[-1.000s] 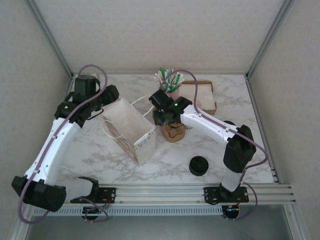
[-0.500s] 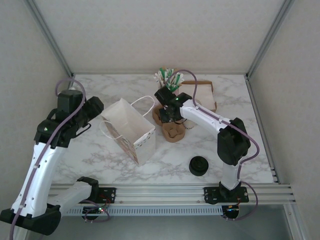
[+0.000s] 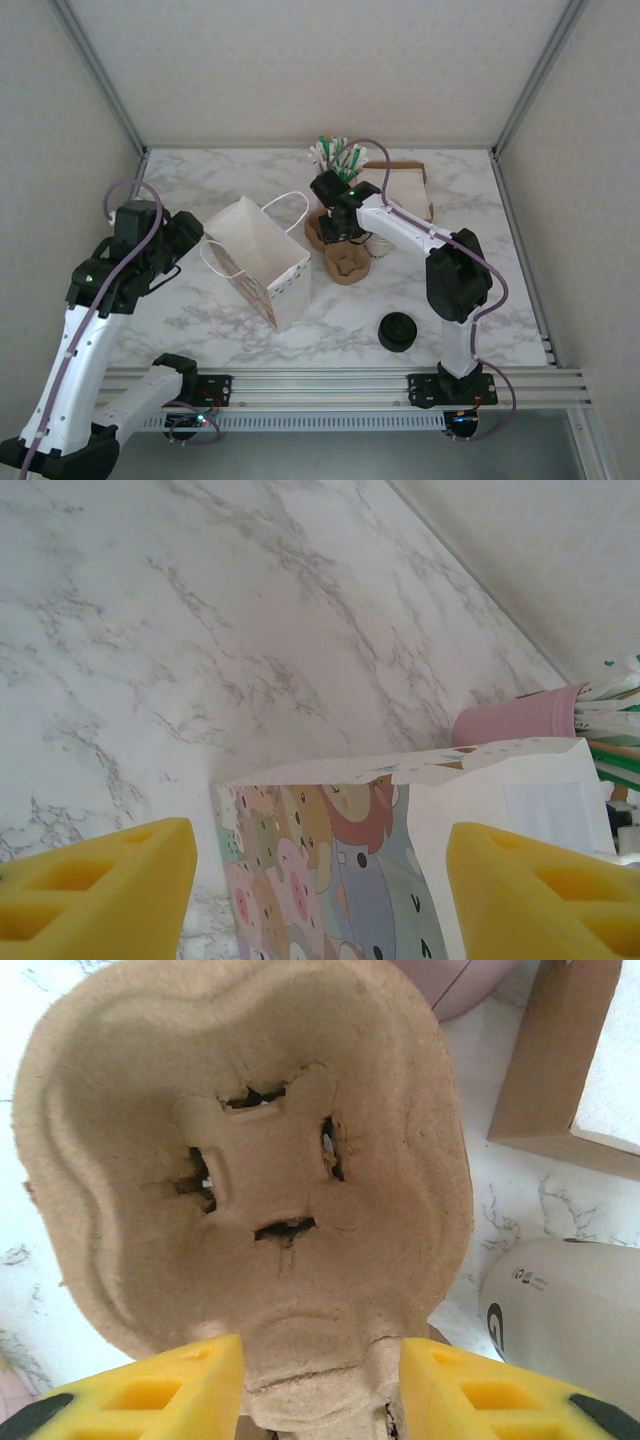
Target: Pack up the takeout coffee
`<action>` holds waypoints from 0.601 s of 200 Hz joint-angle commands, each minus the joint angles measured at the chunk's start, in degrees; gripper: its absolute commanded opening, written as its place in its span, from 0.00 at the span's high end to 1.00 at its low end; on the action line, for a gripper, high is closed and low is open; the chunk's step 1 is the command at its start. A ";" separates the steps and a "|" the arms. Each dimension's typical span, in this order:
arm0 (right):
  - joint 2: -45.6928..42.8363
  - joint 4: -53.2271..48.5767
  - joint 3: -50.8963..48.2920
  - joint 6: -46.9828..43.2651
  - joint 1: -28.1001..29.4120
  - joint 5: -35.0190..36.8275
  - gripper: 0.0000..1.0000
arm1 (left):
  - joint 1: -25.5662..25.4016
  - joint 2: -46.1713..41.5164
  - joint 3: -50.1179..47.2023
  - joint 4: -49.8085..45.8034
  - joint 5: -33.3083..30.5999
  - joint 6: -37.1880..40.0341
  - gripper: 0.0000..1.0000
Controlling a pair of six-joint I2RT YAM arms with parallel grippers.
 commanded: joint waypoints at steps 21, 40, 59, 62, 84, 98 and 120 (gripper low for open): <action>1.74 -1.52 1.50 -1.28 -0.43 -2.46 0.54 | 0.47 -1.80 -0.95 -1.19 -2.44 -2.16 0.30; 2.16 -1.36 1.44 -1.35 -0.43 -3.16 0.54 | 0.49 -2.43 -1.98 -0.77 -2.36 -3.09 0.30; 2.36 -1.49 1.65 -1.34 -0.43 -3.58 0.54 | 0.44 -3.24 -2.85 -0.40 -2.32 -3.80 0.30; 2.36 -1.50 1.67 -1.38 -0.42 -3.69 0.54 | 0.43 -3.31 -2.89 -0.40 -2.50 -3.75 0.30; 1.68 -0.75 1.33 -1.16 -0.43 -4.48 0.54 | 0.48 -3.44 -2.33 -1.00 -3.68 -3.10 0.29; 1.73 -0.45 1.07 -1.32 -0.36 -4.55 0.53 | 0.49 -3.28 -2.43 -1.20 -3.47 -3.13 0.29; 2.79 -1.19 1.23 -1.45 -0.42 -3.58 0.54 | 0.46 -3.18 -2.94 -0.84 -3.07 -3.26 0.29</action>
